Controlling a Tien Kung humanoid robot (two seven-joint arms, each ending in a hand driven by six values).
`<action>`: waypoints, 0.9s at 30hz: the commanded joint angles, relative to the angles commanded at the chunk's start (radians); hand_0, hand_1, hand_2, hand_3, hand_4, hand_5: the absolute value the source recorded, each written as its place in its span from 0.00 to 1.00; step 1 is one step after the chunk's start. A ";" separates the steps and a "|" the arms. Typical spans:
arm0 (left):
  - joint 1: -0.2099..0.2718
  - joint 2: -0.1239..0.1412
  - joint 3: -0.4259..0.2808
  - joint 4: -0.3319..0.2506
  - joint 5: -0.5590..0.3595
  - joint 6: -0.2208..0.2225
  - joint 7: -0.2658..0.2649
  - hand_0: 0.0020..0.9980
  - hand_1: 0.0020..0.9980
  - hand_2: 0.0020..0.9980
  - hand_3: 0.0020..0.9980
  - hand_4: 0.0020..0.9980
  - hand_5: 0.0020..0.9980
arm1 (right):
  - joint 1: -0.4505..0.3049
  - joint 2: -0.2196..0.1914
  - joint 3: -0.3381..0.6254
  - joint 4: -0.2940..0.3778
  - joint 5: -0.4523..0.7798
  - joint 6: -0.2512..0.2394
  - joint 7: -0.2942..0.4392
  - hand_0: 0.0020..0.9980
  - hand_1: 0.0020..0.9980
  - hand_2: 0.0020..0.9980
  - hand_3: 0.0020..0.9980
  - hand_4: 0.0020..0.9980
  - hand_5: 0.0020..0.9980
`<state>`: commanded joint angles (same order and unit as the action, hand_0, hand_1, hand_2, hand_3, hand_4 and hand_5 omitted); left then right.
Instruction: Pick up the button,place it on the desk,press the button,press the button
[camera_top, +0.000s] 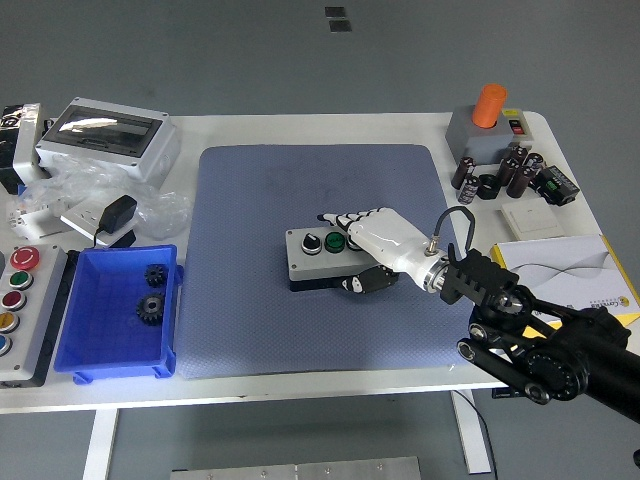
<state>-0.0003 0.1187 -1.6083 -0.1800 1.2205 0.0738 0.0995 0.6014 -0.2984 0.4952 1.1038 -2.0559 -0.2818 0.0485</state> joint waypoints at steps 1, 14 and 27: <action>0.000 0.000 0.000 0.000 0.000 0.000 0.000 0.63 0.63 0.57 0.69 0.63 0.13 | -0.001 -0.003 0.002 0.006 -0.003 0.000 -0.004 0.61 0.72 0.84 0.97 0.90 0.22; 0.004 -0.002 -0.001 0.000 -0.004 -0.004 -0.004 0.63 0.63 0.57 0.69 0.63 0.12 | -0.028 -0.071 0.106 0.160 0.021 0.090 -0.032 0.58 0.72 0.85 0.97 0.90 0.21; 0.010 0.006 -0.016 0.000 0.001 0.002 0.008 0.63 0.63 0.57 0.68 0.62 0.11 | -0.013 -0.367 0.362 0.461 0.195 0.362 -0.175 0.59 0.74 0.88 1.00 0.92 0.23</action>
<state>0.0097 0.1251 -1.6241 -0.1800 1.2216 0.0755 0.1075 0.5885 -0.6656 0.8576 1.5648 -1.8610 0.0805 -0.1267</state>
